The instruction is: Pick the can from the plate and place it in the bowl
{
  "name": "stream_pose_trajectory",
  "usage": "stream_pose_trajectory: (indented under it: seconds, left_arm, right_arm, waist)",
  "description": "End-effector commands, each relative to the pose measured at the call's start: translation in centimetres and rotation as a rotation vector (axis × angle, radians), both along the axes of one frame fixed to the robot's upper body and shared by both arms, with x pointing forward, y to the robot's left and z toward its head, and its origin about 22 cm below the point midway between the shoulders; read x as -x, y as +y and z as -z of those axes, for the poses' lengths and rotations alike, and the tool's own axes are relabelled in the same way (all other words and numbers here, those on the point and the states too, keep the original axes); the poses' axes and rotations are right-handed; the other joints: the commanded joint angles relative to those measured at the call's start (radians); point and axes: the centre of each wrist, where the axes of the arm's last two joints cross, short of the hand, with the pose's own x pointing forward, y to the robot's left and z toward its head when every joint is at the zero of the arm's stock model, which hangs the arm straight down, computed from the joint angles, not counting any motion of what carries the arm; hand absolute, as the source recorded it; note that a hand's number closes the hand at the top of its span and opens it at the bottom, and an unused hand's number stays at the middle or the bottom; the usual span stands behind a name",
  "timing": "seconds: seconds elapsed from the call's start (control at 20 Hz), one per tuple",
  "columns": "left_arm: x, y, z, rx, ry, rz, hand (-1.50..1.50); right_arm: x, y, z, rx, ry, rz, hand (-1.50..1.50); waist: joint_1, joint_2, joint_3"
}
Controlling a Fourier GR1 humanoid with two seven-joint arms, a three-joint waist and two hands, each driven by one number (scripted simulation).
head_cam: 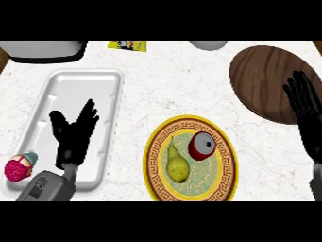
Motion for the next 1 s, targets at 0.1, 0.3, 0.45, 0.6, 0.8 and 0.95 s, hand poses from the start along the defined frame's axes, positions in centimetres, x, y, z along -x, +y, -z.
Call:
stream_pose_trajectory:
  seconds: [0.1,0.3,0.45,0.6,0.8,0.95]
  left_arm:
    - [-0.4,4.7,-2.4,-0.185,-0.172,-0.013,0.0]
    - [-1.5,6.1,-4.7,-0.264,-0.271,-0.049,0.0]
    - [-0.8,8.4,-4.8,-0.304,-0.268,-0.093,0.0]
    - [-1.0,8.6,-6.2,-0.303,-0.3,-0.076,0.0]
    - [0.2,9.4,-5.2,-0.323,-0.296,-0.074,0.0]
    - [-0.3,9.8,-7.2,-0.312,-0.32,-0.053,0.0]
  right_arm:
    - [0.5,2.3,-3.8,0.12,-0.178,0.088,1.5]
    - [2.3,-5.1,-2.6,0.672,0.093,0.235,1.5]
    - [5.0,-4.2,1.0,0.468,0.223,0.573,-1.5]
    - [7.3,0.5,1.0,0.485,0.125,0.575,-1.5]
    - [11.4,4.8,2.3,0.526,0.167,0.568,-1.5]
    - [13.3,7.4,2.3,0.547,0.214,0.623,-1.5]
  waist:
    - [0.014,-0.021,-0.015]
    - [-0.045,-0.013,-0.06]
    - [-0.075,-0.043,-0.027]
    - [-0.053,-0.043,-0.023]
    - [-0.038,-0.035,-0.024]
    - [-0.02,-0.026,-0.021]
